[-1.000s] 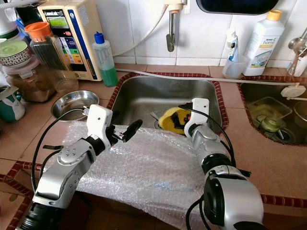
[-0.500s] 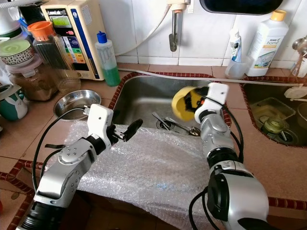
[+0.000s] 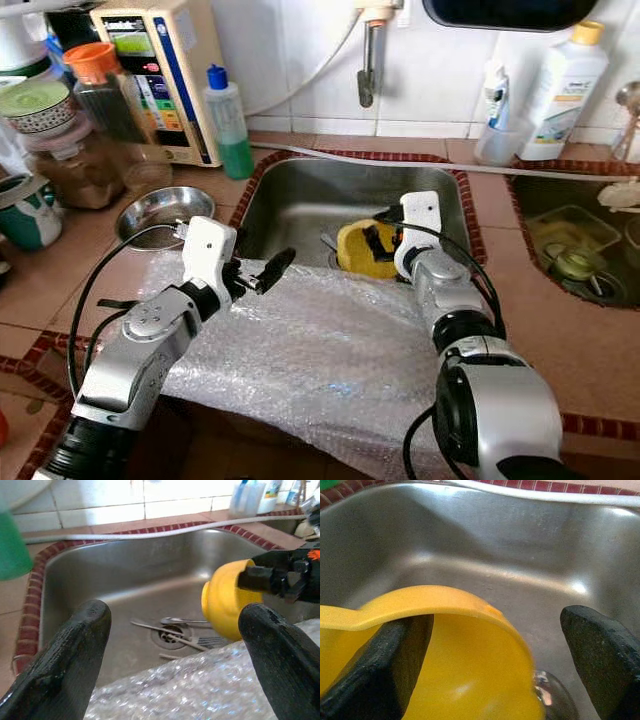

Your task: Kitchen organization

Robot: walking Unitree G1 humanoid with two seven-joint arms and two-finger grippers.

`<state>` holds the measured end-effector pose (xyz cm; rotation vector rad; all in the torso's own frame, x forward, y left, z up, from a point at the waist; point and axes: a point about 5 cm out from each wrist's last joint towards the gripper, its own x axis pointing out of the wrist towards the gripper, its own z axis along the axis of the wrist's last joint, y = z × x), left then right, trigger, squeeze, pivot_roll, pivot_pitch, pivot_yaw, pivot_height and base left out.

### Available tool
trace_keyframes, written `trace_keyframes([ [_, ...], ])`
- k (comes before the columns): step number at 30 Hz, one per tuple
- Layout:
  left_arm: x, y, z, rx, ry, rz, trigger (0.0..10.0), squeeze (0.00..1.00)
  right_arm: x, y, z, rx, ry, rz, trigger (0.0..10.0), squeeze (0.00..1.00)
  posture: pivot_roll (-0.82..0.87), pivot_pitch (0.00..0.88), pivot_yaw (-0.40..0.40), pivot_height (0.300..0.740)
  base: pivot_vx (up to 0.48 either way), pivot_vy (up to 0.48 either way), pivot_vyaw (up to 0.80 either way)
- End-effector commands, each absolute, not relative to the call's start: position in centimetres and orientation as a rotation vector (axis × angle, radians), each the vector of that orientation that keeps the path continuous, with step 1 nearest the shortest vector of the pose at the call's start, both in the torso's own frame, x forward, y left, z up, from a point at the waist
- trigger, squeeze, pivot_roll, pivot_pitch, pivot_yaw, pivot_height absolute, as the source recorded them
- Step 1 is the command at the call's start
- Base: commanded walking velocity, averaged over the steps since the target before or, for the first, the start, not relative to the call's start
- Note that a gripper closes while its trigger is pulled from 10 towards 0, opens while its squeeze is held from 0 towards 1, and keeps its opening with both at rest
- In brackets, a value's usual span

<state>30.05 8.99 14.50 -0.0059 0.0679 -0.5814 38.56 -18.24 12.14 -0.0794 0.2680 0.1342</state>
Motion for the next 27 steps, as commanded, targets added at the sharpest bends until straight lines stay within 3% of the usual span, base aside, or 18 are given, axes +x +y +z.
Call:
trace_keyframes([
  [1,30.3,9.4,14.6,0.014,0.065,-0.563,10.0,0.00,39.0,-18.5,13.3,-0.098,0.215,0.104,10.0,0.06,0.15,0.014,0.095,0.740,0.000,0.000,0.00],
  [2,30.3,9.3,14.5,0.014,0.066,-0.562,10.0,0.00,39.1,-18.6,13.6,-0.111,0.212,0.108,10.0,0.05,0.15,0.013,0.095,0.740,0.000,0.000,0.00],
  [3,30.3,9.3,14.5,0.014,0.066,-0.563,10.0,0.00,39.1,-18.4,13.6,-0.158,0.216,0.147,10.0,0.32,0.15,0.013,0.095,0.740,0.000,0.000,0.00],
  [4,30.3,9.2,14.5,0.014,0.067,-0.564,10.0,0.00,39.1,-18.1,13.6,-0.193,0.220,0.178,10.0,0.32,0.15,0.013,0.095,0.740,0.000,0.000,0.00],
  [6,30.3,9.2,14.5,0.014,0.067,-0.565,10.0,0.00,39.2,-18.6,14.0,-0.222,0.206,0.123,10.0,0.31,0.15,0.013,0.094,0.740,0.000,0.000,0.00],
  [7,30.3,9.1,14.5,0.013,0.066,-0.565,10.0,0.00,39.3,-19.5,14.2,-0.196,0.211,0.044,10.0,0.05,0.14,0.011,0.094,0.740,0.000,0.000,0.00],
  [8,30.4,9.1,14.5,0.013,0.064,-0.563,10.0,0.00,39.1,-19.1,13.4,-0.209,0.272,0.131,10.0,0.00,0.14,0.011,0.094,0.740,0.000,0.000,0.00],
  [9,30.4,9.1,14.5,0.013,0.064,-0.563,10.0,0.00,39.1,-19.1,13.4,-0.209,0.272,0.131,10.0,0.00,0.14,0.011,0.094,0.740,0.000,0.000,0.00],
  [10,30.4,9.1,14.5,0.013,0.063,-0.563,10.0,0.00,38.8,-17.8,12.9,-0.214,0.299,0.274,10.0,0.00,0.14,0.011,0.093,0.740,0.000,0.000,0.00],
  [12,30.4,9.1,14.5,0.013,0.063,-0.563,10.0,0.00,38.8,-17.5,13.1,-0.219,0.272,0.297,10.0,0.00,0.14,0.011,0.093,0.740,0.000,0.000,0.00],
  [13,30.4,9.1,14.5,0.014,0.063,-0.562,10.0,0.00,39.3,-18.2,14.4,-0.113,0.199,0.197,10.0,0.00,0.14,0.011,0.093,0.740,0.000,0.000,0.00],
  [16,30.4,9.1,14.4,0.013,0.065,-0.559,10.0,0.00,39.5,-21.2,15.6,-0.112,0.132,-0.064,10.0,0.00,0.14,0.010,0.093,0.740,0.000,0.000,0.00],
  [19,30.4,9.0,14.4,0.011,0.064,-0.562,10.0,0.00,39.7,-20.9,16.5,-0.024,0.062,-0.024,10.0,0.00,0.14,0.011,0.091,0.740,0.000,0.000,0.00],
  [22,30.4,8.9,14.4,0.011,0.065,-0.561,10.0,0.00,39.7,-21.4,17.4,-0.042,0.005,-0.043,10.0,0.00,0.13,0.011,0.093,0.740,0.000,0.000,0.00],
  [26,30.4,8.8,14.3,0.012,0.067,-0.566,10.0,0.00,39.5,-21.3,16.6,-0.096,0.054,-0.024,10.0,0.00,0.13,0.010,0.095,0.740,0.000,0.000,0.00],
  [27,30.4,8.8,14.3,0.012,0.067,-0.567,10.0,0.00,39.4,-20.6,15.6,-0.152,0.135,0.059,10.0,0.00,0.13,0.009,0.096,0.740,0.000,0.000,0.00],
])
